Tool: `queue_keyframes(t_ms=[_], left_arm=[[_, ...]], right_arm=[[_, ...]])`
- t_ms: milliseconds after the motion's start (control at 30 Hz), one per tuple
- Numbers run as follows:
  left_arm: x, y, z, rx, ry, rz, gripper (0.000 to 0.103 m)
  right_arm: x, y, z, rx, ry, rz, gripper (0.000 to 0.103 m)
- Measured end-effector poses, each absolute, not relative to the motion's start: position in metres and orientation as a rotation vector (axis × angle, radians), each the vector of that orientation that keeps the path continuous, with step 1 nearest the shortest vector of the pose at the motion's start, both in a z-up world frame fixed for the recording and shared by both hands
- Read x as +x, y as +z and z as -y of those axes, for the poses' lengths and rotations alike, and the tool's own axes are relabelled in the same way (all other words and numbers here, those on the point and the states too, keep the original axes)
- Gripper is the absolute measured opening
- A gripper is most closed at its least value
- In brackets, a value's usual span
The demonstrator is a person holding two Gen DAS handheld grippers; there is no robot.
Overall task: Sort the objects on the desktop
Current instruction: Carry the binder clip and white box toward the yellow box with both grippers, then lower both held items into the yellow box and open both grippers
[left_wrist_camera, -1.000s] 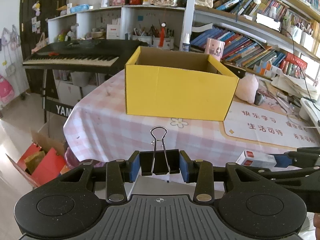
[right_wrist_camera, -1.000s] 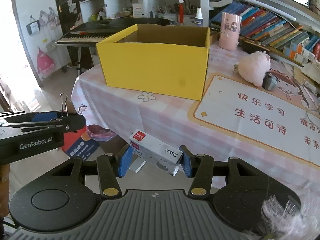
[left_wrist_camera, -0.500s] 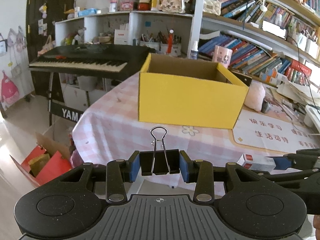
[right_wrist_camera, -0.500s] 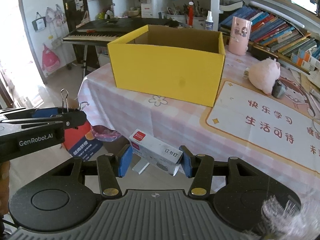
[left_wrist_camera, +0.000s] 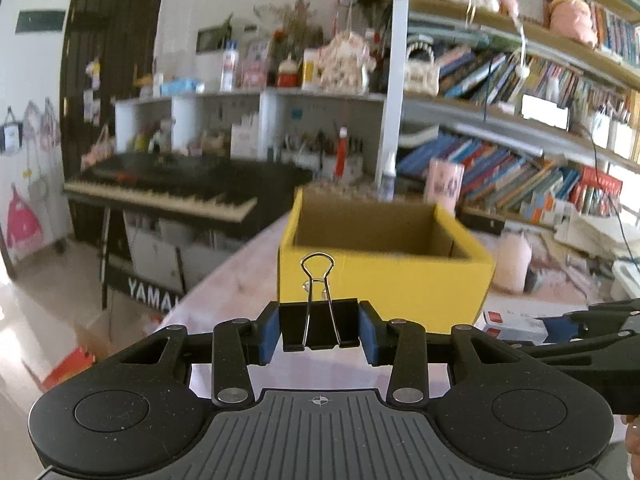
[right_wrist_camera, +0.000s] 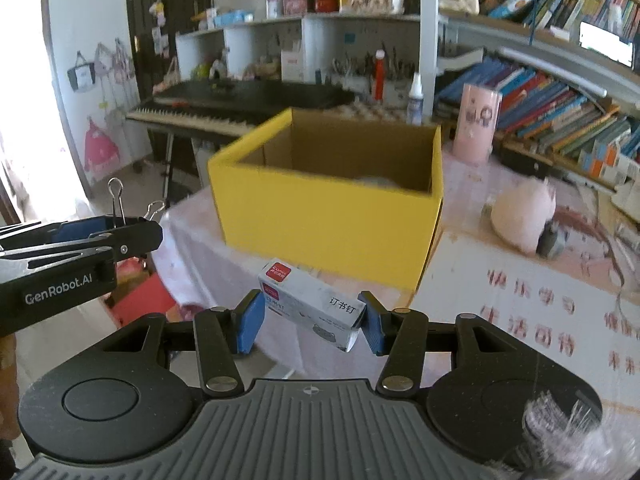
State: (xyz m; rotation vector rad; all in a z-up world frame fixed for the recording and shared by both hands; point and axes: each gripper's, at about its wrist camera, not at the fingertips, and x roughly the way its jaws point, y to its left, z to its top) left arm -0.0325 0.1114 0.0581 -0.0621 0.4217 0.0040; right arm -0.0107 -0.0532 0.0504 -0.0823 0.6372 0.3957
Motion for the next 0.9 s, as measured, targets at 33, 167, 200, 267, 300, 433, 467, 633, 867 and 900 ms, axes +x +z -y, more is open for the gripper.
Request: queue_keyframes(t_ms=[33,167,200,267,300,433,467,633,867,900], left_arm=[[-0.03,0.061,-0.11,-0.058,0.003,-0.406,0.039],[-0.013,0.071,-0.105,-0.04,0.002,-0.36,0.039],[-0.008,0.073,-0.103,-0.036,0.002,-0.353,0.039],[0.002,0.076,-0.101,-0.034,0.003,-0.342,0.039],[0.006,0.077,-0.1,-0.034,0.004,-0.338,0.039],[0.028,0.079,-0.093,-0.026,0.011,-0.326,0.039],[0.034,0.079,-0.092,-0.024,0.013,-0.325,0.039],[0.059,0.078,-0.085,-0.019,0.034,-0.335,0.039],[0.092,0.07,-0.076,-0.01,0.058,-0.38,0.039],[0.097,0.068,-0.075,-0.009,0.059,-0.39,0.039]], right_arm=[[-0.006,0.055,0.054,-0.078,0.397,-0.623,0.048],[0.014,0.071,0.057,-0.064,0.404,-0.574,0.048],[0.018,0.074,0.057,-0.063,0.406,-0.565,0.048],[0.029,0.081,0.058,-0.062,0.414,-0.546,0.048],[0.035,0.083,0.058,-0.061,0.42,-0.539,0.048],[0.06,0.091,0.06,-0.065,0.442,-0.512,0.048],[0.067,0.092,0.061,-0.067,0.446,-0.508,0.048],[0.098,0.093,0.067,-0.068,0.461,-0.505,0.048],[0.141,0.086,0.073,-0.088,0.491,-0.532,0.048],[0.147,0.084,0.073,-0.09,0.494,-0.539,0.048]])
